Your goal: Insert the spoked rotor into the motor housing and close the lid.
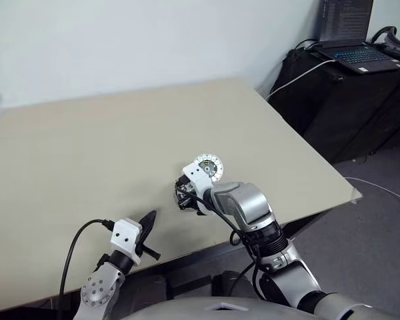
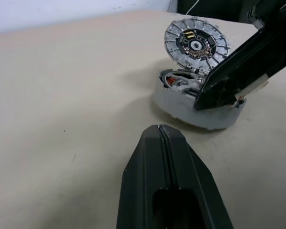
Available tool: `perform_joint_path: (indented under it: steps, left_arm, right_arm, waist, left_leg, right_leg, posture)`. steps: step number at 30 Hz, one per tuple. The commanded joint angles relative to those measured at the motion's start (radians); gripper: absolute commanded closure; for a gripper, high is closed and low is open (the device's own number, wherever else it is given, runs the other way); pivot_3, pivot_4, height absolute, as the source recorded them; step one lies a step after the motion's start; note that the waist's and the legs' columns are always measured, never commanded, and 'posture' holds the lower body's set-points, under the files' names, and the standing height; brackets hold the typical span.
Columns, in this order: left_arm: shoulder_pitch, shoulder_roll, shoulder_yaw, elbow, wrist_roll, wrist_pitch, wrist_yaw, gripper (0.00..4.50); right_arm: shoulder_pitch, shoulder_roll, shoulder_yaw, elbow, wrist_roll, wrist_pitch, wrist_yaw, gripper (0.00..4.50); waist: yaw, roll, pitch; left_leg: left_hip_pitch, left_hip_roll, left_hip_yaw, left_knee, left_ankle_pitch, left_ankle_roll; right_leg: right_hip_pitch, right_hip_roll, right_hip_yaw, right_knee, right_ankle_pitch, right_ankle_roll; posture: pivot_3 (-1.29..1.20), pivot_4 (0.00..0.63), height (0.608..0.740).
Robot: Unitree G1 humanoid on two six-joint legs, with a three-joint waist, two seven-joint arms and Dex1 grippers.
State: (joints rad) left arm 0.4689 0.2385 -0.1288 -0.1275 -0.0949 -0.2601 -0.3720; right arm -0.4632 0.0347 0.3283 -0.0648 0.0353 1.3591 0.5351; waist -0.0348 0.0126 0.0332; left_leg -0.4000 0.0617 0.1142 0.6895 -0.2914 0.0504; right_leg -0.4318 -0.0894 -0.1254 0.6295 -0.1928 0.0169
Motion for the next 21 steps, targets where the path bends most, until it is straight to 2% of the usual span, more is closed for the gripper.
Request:
perform_joint_path:
  steps: [1, 4, 8, 10, 13, 16, 18, 21]
  left_arm:
    - [-0.006, -0.006, -0.009, -0.051, -0.003, 0.005, -0.001, 4.50]
    - [-0.011, -0.006, -0.007, -0.039, -0.006, 0.002, -0.008, 4.50]
    - [-0.020, -0.003, -0.002, -0.009, -0.011, -0.013, -0.018, 4.50]
    - [-0.025, -0.003, -0.001, 0.005, -0.014, -0.020, -0.024, 4.50]
    - [-0.042, -0.007, 0.000, 0.052, -0.015, -0.045, -0.038, 4.50]
    - [-0.051, -0.012, 0.001, 0.089, -0.016, -0.071, -0.048, 4.50]
    - [-0.055, -0.015, 0.001, 0.109, -0.016, -0.087, -0.053, 4.50]
    - [-0.061, -0.020, -0.001, 0.125, -0.015, -0.097, -0.055, 4.50]
  right_arm:
    - [-0.016, 0.044, 0.008, 0.005, 0.057, -0.006, -0.016, 3.44]
    - [-0.024, 0.082, -0.018, 0.019, 0.078, -0.036, -0.046, 2.50]
    - [-0.039, 0.089, -0.020, -0.011, 0.118, -0.087, -0.040, 2.50]
    - [-0.046, 0.027, 0.047, -0.052, 0.097, -0.218, -0.013, 2.50]
    - [-0.069, -0.202, 0.235, -0.093, -0.038, -0.617, 0.102, 2.50]
    - [-0.093, -0.403, 0.355, -0.065, -0.166, -0.949, 0.190, 2.50]
    - [-0.099, -0.489, 0.381, -0.047, -0.196, -1.071, 0.257, 2.50]
    - [-0.107, -0.555, 0.384, -0.021, -0.209, -1.174, 0.340, 2.50]
  waist:
    - [-0.003, 0.000, 0.000]
    - [-0.002, 0.000, 0.000]
    - [-0.001, 0.000, 0.000]
    - [0.000, 0.000, 0.000]
    - [0.002, 0.000, 0.000]
    - [0.000, -0.001, 0.000]
    - [0.000, -0.001, 0.000]
    - [-0.002, -0.001, 0.000]
  left_leg:
    - [0.000, 0.000, 0.000, 0.000, 0.000, 0.000]
    - [0.000, 0.001, 0.000, -0.001, 0.000, -0.001]
    - [0.000, 0.000, 0.000, 0.000, 0.000, -0.001]
    - [0.000, 0.000, 0.000, 0.000, 0.000, 0.000]
    - [0.000, -0.001, 0.000, 0.000, 0.000, 0.000]
    - [0.000, -0.002, 0.001, 0.000, 0.000, 0.001]
    - [0.001, -0.002, 0.001, -0.001, 0.002, 0.005]
    - [0.001, 0.000, 0.002, -0.001, 0.003, 0.005]
  right_leg:
    - [0.000, 0.000, 0.000, 0.000, 0.000, 0.000]
    - [0.000, 0.001, 0.000, 0.000, 0.000, 0.000]
    - [0.000, 0.001, 0.000, 0.000, 0.000, 0.000]
    - [0.000, 0.000, 0.000, 0.000, 0.000, 0.000]
    - [0.001, -0.001, 0.000, -0.002, 0.000, 0.001]
    - [0.001, -0.001, 0.001, -0.002, 0.000, 0.001]
    - [0.001, -0.001, 0.001, -0.002, 0.000, 0.002]
    - [0.001, 0.002, 0.001, -0.001, -0.001, 0.001]
  posture:
    - [0.00, 0.000, 0.740]
    - [0.00, 0.000, 0.740]
    - [0.00, 0.000, 0.740]
    - [0.00, 0.000, 0.740]
    - [0.00, 0.000, 0.740]
    - [0.00, 0.000, 0.740]
    - [0.00, 0.000, 0.740]
    - [0.00, 0.000, 0.740]
